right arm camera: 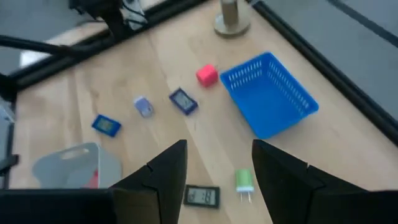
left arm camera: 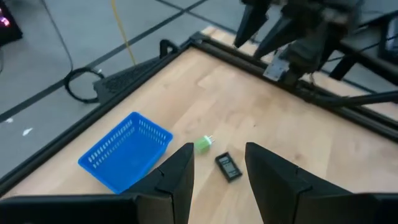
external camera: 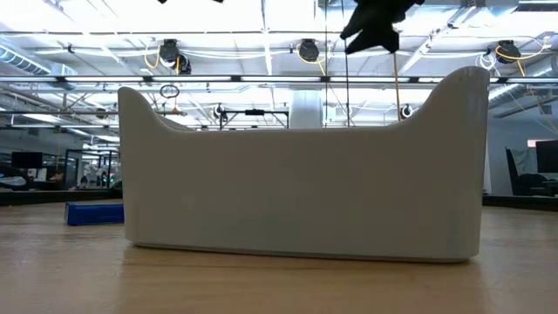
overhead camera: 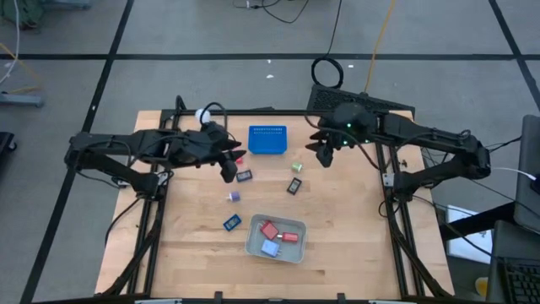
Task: Pick & Place Office items
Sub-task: Put the green charger adapter into the gray bin
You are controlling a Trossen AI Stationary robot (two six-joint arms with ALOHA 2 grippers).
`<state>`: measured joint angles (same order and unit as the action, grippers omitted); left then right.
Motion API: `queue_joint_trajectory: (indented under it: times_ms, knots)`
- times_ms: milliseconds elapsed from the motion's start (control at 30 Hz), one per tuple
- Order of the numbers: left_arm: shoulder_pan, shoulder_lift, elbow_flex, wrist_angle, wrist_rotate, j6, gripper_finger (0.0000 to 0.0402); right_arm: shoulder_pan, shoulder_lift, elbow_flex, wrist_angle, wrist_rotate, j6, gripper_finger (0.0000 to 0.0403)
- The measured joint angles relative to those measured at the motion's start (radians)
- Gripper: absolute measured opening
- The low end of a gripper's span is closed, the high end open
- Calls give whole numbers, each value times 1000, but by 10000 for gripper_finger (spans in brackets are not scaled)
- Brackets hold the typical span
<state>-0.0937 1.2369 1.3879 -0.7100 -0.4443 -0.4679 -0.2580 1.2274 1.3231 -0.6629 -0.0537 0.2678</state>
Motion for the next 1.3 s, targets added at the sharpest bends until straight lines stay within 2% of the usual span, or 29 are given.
queue_joint_trajectory:
  times_ms: [200,433,567,733,867,1167,1300]
  knots:
    - [-1,-2,1,-15,-2,-13,145,-29,81,0,-120,-107,33,216]
    - [-7,-2,1,-143,-4,-49,145,-47,221,-2,-223,-94,34,277]
    - [-19,-10,1,-153,-26,-39,145,-40,279,-2,-232,-47,39,298]
    - [-37,-31,2,-141,-61,-32,145,-39,335,-2,-224,-43,39,302]
    - [-46,-26,-1,-135,-66,-33,145,-34,370,-2,-199,2,40,301]
    - [-47,-19,1,-17,-81,-11,145,-1,463,-2,-133,9,20,300]
    - [-47,-16,1,43,-81,21,145,24,515,-2,-97,80,-22,300]
